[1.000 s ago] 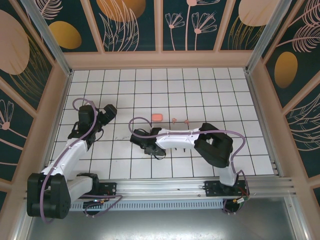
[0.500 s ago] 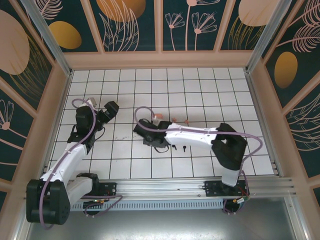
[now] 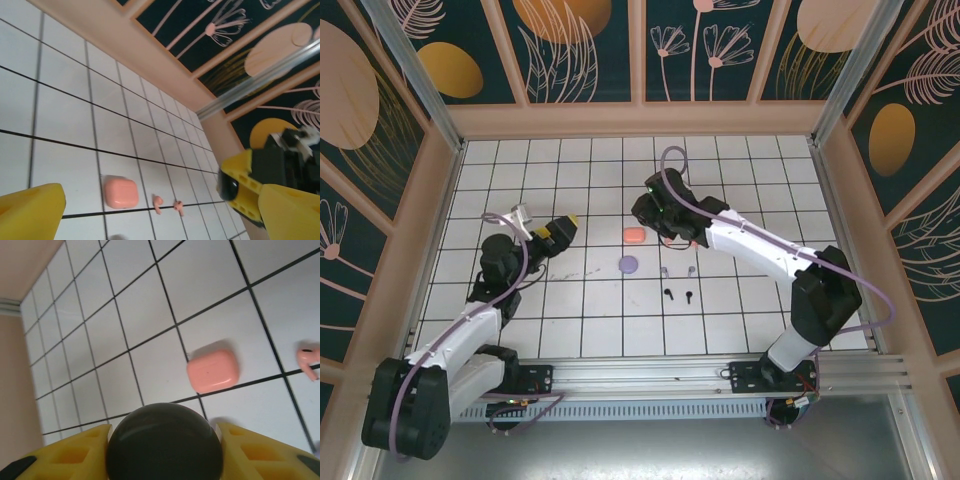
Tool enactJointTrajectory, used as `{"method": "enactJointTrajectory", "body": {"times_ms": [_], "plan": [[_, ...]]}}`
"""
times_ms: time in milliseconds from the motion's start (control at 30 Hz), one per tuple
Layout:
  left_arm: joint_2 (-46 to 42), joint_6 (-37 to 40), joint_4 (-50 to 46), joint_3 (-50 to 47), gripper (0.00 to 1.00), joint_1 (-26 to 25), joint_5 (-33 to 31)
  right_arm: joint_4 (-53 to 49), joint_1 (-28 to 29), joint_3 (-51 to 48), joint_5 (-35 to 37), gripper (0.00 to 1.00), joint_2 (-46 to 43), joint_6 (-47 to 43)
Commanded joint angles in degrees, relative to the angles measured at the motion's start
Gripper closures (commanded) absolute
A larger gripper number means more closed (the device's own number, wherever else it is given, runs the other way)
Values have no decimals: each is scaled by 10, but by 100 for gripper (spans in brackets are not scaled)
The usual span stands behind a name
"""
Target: Insert wireless bluetooth earbuds into charging case
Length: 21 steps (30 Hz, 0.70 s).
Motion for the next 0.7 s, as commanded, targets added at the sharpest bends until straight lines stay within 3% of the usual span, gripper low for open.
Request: {"method": "enactJointTrajectory", "body": {"times_ms": [0,300,667], "plan": [[30,15,86,-3,2,-44,-10,47,-4,-15,-28,63,-16,46],[174,63,167,60,9,-145,-34,84,2,-31,-22,63,-17,135],[275,70,248,94,32,-185,-27,81,14,-13,-11,63,8,166]]}}
